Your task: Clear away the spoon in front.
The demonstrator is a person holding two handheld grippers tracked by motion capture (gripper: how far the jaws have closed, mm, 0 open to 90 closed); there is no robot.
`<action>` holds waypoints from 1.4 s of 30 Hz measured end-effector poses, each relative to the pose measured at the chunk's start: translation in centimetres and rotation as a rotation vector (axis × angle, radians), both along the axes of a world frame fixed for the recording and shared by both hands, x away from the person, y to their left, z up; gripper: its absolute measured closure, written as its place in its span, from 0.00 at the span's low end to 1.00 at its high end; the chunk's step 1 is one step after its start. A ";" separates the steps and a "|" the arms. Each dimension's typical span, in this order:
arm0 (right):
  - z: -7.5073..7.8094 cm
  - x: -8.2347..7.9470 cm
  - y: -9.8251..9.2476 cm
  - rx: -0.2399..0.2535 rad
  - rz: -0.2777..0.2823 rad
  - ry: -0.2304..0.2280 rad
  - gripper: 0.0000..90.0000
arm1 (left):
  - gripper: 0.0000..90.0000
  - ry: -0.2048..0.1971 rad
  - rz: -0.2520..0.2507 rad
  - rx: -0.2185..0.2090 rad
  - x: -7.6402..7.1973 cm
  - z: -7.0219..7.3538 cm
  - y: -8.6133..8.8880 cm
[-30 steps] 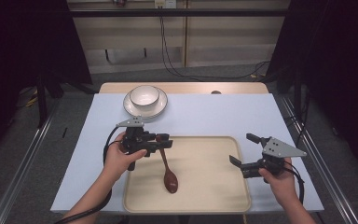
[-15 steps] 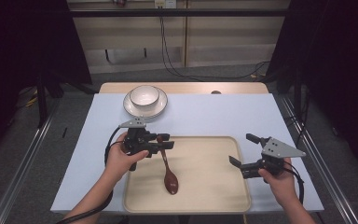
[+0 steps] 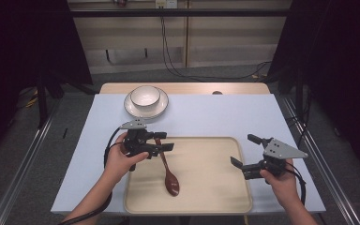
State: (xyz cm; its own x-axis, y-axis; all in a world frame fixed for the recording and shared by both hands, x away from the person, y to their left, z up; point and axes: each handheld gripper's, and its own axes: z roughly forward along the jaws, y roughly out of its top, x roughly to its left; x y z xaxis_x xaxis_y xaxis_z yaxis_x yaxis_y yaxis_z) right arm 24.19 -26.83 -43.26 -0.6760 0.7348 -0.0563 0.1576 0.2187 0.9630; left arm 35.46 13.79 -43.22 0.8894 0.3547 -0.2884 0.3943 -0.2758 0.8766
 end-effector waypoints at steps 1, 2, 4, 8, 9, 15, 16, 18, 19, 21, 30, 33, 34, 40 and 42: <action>0.0 0.0 0.0 -0.001 0.001 0.000 0.01 | 0.38 0.000 0.000 0.000 0.0 0.0 0.0; 0.0 0.0 0.0 -0.001 -0.008 -0.004 0.01 | 0.37 0.001 0.003 0.003 0.0 0.0 0.1; 0.0 0.0 0.0 0.000 -0.008 -0.004 0.01 | 0.37 -0.008 0.006 0.006 0.1 0.0 0.2; 0.0 0.0 0.0 -0.008 0.001 -0.002 0.01 | 0.33 -0.012 0.016 -0.005 0.1 0.1 0.2; 0.0 0.0 0.0 -0.008 0.000 -0.003 0.01 | 0.31 -0.012 0.019 -0.005 0.1 0.1 0.2; 0.0 -0.1 0.0 -0.008 0.001 -0.004 0.01 | 0.26 -0.025 0.019 0.003 0.2 0.0 0.3; 0.0 -0.1 0.0 -0.007 -0.002 -0.005 0.01 | 0.25 -0.025 0.019 0.003 0.2 0.0 0.3; 0.0 -0.1 0.0 -0.004 -0.008 -0.006 0.01 | 0.24 -0.027 0.023 -0.005 0.3 0.1 0.6; 0.0 -0.1 0.0 -0.002 -0.012 -0.006 0.01 | 0.24 -0.025 0.030 -0.009 0.2 0.2 0.7; 0.0 -0.1 0.0 -0.004 -0.005 -0.006 0.01 | 0.21 -0.029 0.039 -0.008 0.3 0.2 1.1; 0.0 -0.1 0.0 -0.007 -0.004 -0.006 0.01 | 0.13 -0.059 0.063 -0.032 0.3 0.5 2.6; 0.0 -0.1 0.0 -0.007 -0.003 -0.009 0.01 | 0.12 -0.065 0.076 -0.032 0.3 0.7 3.0; 0.0 -0.1 0.0 -0.008 -0.003 -0.009 0.01 | 0.12 -0.065 0.077 -0.038 0.4 0.7 3.1; 0.1 -0.2 -0.1 -0.008 -0.005 -0.006 0.01 | 0.11 -0.068 0.093 -0.063 0.3 0.8 3.7; 0.1 -0.2 -0.2 -0.009 -0.002 -0.005 0.01 | 0.11 -0.075 0.087 -0.054 0.4 0.9 3.9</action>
